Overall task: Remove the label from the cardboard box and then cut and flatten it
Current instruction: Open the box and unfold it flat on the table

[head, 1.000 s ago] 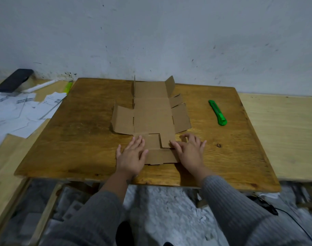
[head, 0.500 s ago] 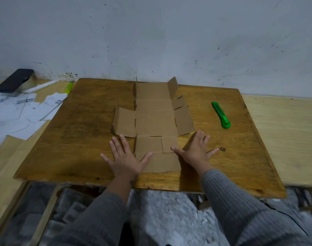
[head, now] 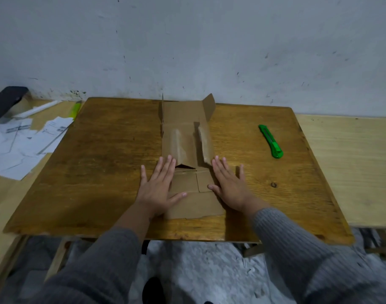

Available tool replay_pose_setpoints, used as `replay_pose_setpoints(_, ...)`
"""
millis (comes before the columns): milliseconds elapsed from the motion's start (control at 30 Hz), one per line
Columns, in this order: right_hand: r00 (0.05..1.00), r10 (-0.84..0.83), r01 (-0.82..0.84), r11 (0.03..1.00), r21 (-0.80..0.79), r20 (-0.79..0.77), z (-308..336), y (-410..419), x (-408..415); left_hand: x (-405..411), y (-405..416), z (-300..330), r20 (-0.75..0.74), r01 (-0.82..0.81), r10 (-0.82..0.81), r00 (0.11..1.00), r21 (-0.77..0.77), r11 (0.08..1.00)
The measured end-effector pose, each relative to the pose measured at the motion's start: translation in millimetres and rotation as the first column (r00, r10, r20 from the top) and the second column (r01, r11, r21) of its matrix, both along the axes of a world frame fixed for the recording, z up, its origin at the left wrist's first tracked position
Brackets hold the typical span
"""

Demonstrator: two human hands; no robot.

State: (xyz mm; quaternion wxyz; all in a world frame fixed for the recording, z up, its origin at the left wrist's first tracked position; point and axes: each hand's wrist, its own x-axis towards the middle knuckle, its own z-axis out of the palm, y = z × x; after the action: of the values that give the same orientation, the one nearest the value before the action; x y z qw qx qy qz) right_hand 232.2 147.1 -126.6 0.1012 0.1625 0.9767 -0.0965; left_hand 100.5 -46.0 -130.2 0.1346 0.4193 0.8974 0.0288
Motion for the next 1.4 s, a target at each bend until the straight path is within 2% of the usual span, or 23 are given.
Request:
replay_pose_setpoints(100,0.995,0.084,-0.088,0.994,0.067,0.06,1,3,-2,-5,1,-2,-0.026,0.094,-0.096,0.995,-0.062,0.994)
replay_pose_setpoints(267,0.983,0.166,-0.173,0.98,0.096,0.08,4,5,-2,-6,2,-8,-0.037,0.146,-0.149,0.988,-0.088,0.985)
replay_pose_setpoints(500,0.956,0.28,-0.292,0.94,0.176,0.09,14,20,-7,-22,-3,5,0.033,0.263,-0.261,0.965,-0.099,0.96)
replay_pose_setpoints(733,0.923,0.384,-0.38,0.921,0.081,-0.029,1,29,4,-49,-29,10,0.053,0.494,-0.492,0.869,-0.048,0.868)
replay_pose_setpoints(867,0.882,0.471,-0.47,0.882,0.028,-0.036,0,45,5,-61,-35,7,-0.007,0.571,-0.571,0.821,0.008,0.821)
replay_pose_setpoints(1033,0.828,0.559,-0.559,0.829,0.016,-0.047,-4,58,2,-65,-34,6,-0.043,0.609,-0.608,0.793,0.009,0.793)
replay_pose_setpoints(1233,0.848,0.524,-0.524,0.851,0.019,-0.084,-7,56,7,-62,-32,1,-0.053,0.577,-0.574,0.817,0.061,0.815)
replay_pose_setpoints(1333,0.885,0.446,-0.448,0.894,0.013,-0.132,-5,49,14,-58,-36,-5,0.027,0.493,-0.5,0.866,0.126,0.861)
replay_pose_setpoints(1400,0.92,0.328,-0.341,0.94,-0.023,-0.216,-2,39,13,-48,-35,0,0.103,0.349,-0.379,0.92,0.228,0.909)
